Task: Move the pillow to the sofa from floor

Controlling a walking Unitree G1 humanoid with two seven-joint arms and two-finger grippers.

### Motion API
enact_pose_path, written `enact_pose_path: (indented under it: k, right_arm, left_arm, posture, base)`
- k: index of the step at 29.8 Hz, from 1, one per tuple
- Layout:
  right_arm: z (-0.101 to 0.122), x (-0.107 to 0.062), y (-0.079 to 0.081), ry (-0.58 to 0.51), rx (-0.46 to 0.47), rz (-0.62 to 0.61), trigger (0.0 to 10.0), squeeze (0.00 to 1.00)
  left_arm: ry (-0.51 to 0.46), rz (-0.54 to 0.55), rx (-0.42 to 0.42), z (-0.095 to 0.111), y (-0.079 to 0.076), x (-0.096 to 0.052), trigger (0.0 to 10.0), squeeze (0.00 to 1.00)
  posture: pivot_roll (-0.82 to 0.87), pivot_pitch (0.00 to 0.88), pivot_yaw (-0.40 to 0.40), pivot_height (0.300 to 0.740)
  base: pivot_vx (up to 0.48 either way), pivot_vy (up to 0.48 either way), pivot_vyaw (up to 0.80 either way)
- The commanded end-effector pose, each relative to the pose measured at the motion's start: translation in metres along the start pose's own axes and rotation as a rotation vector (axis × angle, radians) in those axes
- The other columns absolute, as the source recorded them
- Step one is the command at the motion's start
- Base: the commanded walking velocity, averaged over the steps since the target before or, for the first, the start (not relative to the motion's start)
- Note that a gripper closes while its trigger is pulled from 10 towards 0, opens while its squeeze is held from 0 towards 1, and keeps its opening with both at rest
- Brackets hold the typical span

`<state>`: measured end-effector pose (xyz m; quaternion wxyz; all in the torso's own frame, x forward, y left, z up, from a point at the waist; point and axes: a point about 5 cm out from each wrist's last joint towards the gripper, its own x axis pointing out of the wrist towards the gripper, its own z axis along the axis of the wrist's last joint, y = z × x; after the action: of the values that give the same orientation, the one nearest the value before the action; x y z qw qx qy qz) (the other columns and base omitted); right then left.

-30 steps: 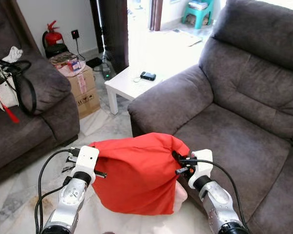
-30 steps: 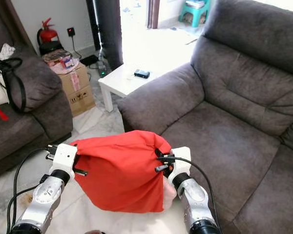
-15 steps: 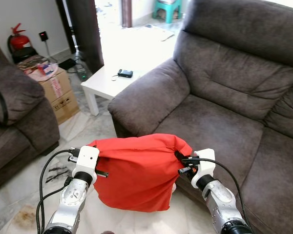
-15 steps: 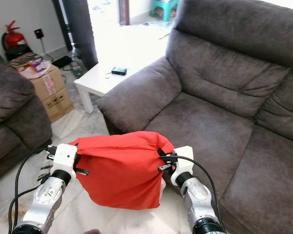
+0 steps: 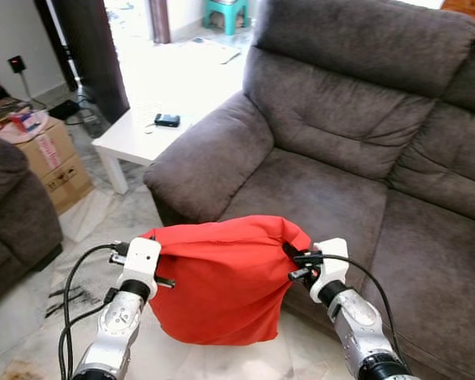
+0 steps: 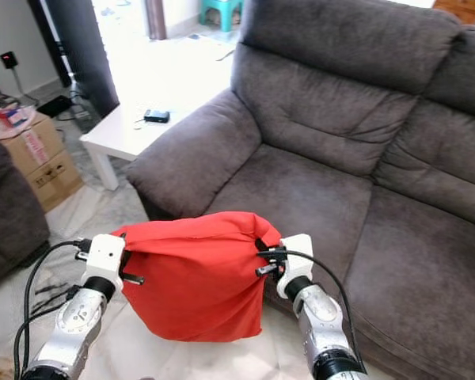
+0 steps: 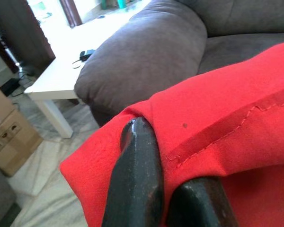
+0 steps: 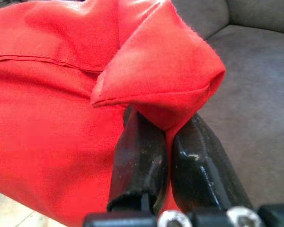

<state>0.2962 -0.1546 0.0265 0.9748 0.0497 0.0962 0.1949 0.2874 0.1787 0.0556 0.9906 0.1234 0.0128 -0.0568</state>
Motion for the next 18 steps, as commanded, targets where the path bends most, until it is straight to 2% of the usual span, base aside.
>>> enact_pose_path:
  k: [1,3,7,9,14,18]
  right_arm:
    - [0.0168,0.0023,-0.0106,-0.079,-0.02,-0.045,10.0,0.0]
    - [0.0174,0.0027,-0.0112,-0.08,-0.019,-0.048,10.0,0.0]
    - [0.0179,0.0035,-0.0111,-0.08,-0.019,-0.05,10.0,0.0]
    - [0.0184,0.0043,-0.0106,-0.081,-0.019,-0.05,10.0,0.0]
    - [0.0181,0.0046,-0.0098,-0.082,-0.016,-0.051,10.0,0.0]
    - [0.0186,0.0047,-0.01,-0.085,-0.016,-0.052,10.0,0.0]
  left_arm:
    - [-0.066,0.031,0.016,0.011,0.005,0.0039,10.0,0.0]
    - [-0.067,0.038,0.021,0.0109,0.0058,0.0035,10.0,0.0]
    - [-0.065,0.049,0.02,0.0102,0.0079,0.0033,10.0,0.0]
    - [-0.068,0.054,0.003,0.0106,0.0085,0.0037,10.0,0.0]
    - [-0.068,0.055,0.021,0.011,0.0092,0.004,10.0,0.0]
    - [-0.071,0.054,0.032,0.0115,0.0093,0.0047,10.0,0.0]
  posture:
    - [0.14,0.012,-0.072,0.74]
    - [0.14,0.017,-0.071,0.74]
    - [0.15,0.022,-0.072,0.74]
    - [0.14,0.028,-0.072,0.74]
    - [0.14,0.03,-0.071,0.74]
    - [0.14,0.032,-0.071,0.74]
  base:
    - [0.0,0.0,-0.79]
    - [0.0,0.0,-0.79]
    - [0.0,-0.337,-0.79]
    - [0.0,0.0,-0.79]
    - [0.0,0.0,-0.79]
    - [0.0,-0.478,-0.79]
